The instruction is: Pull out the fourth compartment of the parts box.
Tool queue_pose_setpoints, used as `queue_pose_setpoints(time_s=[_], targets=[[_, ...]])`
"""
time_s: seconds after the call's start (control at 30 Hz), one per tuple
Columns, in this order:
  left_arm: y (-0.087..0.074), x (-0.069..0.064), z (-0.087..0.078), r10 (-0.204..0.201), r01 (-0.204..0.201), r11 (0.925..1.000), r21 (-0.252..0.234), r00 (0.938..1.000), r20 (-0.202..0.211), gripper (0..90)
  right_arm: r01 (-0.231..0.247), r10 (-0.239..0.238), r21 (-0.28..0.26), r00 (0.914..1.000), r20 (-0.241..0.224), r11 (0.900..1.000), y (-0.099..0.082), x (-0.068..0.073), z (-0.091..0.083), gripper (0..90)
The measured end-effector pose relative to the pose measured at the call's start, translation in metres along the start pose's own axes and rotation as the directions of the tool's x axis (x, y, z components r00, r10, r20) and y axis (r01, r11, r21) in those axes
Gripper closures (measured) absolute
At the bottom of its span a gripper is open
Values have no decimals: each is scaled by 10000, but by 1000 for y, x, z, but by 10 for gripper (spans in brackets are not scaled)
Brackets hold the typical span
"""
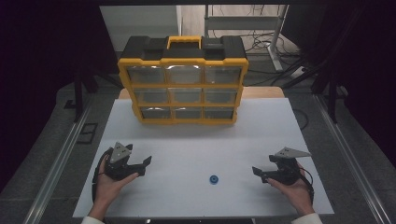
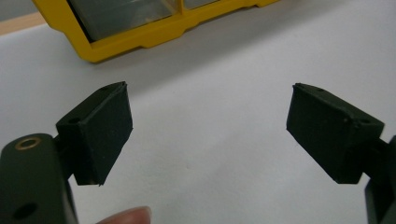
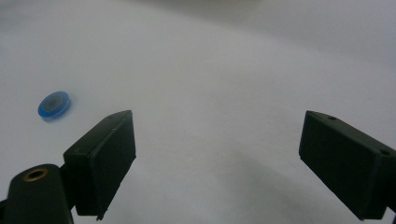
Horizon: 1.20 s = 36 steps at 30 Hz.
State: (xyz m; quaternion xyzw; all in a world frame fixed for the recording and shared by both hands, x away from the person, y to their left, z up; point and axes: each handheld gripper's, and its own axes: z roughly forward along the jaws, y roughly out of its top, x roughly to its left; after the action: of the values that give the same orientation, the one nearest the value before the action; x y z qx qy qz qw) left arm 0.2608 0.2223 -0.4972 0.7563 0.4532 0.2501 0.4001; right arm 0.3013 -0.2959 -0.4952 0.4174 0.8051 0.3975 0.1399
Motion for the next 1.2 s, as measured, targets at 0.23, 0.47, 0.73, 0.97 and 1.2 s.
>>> queue_pose_setpoints(time_s=[0.23, 0.47, 0.73, 0.97, 1.2], targets=[[2, -2, 0, 371, -374, 9992, -123, 9992, -177, 149, -175, 175, -82, 9998, 6, 9998, -2, -4, -3, 115], [4, -1, 1, 691, -704, 9969, -345, 9969, -373, 147, -108, 108, -34, 9999, 67, 9999, -3, -4, -3, 115], [1, -1, -3, 1113, -1153, 9922, -478, 9906, -800, 144, -119, 119, 23, 9999, 51, 9999, -1, -3, 0, 113], [1, -2, -4, 1639, -1697, 9846, -426, 9796, -1162, 145, -103, 103, 22, 9999, 55, 9999, -1, -3, 0, 112], [1, -9, -4, 2827, -2905, 9566, -226, 9439, -1706, 138, -49, 49, 115, 10000, 51, 9999, -1, -2, 2, 114]])
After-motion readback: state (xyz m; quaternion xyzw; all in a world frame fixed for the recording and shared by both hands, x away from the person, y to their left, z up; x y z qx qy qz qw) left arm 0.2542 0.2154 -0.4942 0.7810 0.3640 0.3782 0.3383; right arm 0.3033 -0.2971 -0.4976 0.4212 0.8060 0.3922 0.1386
